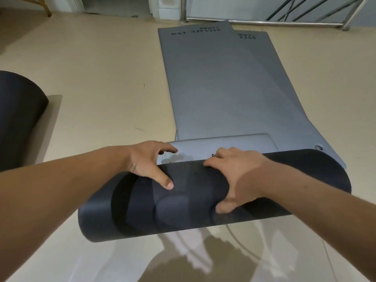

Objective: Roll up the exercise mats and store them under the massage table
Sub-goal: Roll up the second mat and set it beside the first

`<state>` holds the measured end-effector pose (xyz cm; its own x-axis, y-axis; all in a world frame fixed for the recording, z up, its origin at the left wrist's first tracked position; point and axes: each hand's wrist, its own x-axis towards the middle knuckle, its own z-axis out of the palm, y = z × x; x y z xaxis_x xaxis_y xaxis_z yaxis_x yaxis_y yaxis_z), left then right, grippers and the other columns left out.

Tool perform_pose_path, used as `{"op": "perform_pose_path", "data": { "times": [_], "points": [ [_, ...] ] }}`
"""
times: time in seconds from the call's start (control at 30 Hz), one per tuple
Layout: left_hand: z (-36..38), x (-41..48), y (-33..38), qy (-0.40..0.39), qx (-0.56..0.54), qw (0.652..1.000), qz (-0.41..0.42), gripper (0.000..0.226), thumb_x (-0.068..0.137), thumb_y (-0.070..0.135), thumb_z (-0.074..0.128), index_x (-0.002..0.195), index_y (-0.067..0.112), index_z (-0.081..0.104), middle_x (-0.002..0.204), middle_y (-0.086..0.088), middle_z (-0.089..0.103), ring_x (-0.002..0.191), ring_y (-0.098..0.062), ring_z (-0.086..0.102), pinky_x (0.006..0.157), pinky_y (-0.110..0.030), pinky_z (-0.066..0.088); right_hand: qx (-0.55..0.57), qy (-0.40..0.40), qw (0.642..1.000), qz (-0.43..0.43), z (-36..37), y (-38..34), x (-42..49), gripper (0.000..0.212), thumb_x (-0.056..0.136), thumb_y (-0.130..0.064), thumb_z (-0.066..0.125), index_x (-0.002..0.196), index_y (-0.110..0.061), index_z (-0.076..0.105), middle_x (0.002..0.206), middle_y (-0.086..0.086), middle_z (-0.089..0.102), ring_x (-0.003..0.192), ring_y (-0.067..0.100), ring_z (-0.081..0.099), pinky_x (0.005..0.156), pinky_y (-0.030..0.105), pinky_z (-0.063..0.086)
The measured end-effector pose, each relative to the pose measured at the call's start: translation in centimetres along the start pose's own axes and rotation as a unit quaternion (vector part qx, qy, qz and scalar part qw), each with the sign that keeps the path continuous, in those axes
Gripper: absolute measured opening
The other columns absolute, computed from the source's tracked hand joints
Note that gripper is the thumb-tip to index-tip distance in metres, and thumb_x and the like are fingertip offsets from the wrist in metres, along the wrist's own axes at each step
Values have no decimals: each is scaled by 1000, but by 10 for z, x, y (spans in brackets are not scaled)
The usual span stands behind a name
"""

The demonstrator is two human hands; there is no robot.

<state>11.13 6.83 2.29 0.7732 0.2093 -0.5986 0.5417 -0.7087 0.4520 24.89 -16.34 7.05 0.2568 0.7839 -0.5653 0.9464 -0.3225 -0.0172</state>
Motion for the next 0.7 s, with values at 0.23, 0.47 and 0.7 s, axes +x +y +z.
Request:
{"op": "perform_pose_path", "data": {
  "times": [0.23, 0.47, 0.7],
  "points": [
    [-16, -8, 12, 114, 93, 988, 52, 73, 83, 52, 83, 147, 31, 54, 149, 10, 53, 137, -16, 50, 113, -36, 42, 15, -2, 1000, 25, -10, 1, 33, 126, 57, -88, 76, 160, -39, 23, 148, -5, 47, 134, 25, 49, 104, 44, 45],
    [16, -13, 22, 108, 267, 957, 28, 125, 58, 87, 70, 161, 34, 21, 149, 0, 41, 133, -27, 42, 104, -48, 49, 111, 141, 979, 98, -25, 29, 70, 78, 74, -81, 72, 140, -42, 55, 133, -6, 52, 129, 22, 50, 91, 40, 46],
    [7, 15, 4, 139, 269, 952, 31, 138, 46, 84, 72, 158, 36, 8, 145, 7, 43, 128, -25, 44, 99, -52, 49, -40, 239, 965, 97, 3, -9, 57, 67, 96, -75, 45, 149, -35, 45, 138, 4, 44, 127, 28, 45, 104, 44, 41]
  ]
}}
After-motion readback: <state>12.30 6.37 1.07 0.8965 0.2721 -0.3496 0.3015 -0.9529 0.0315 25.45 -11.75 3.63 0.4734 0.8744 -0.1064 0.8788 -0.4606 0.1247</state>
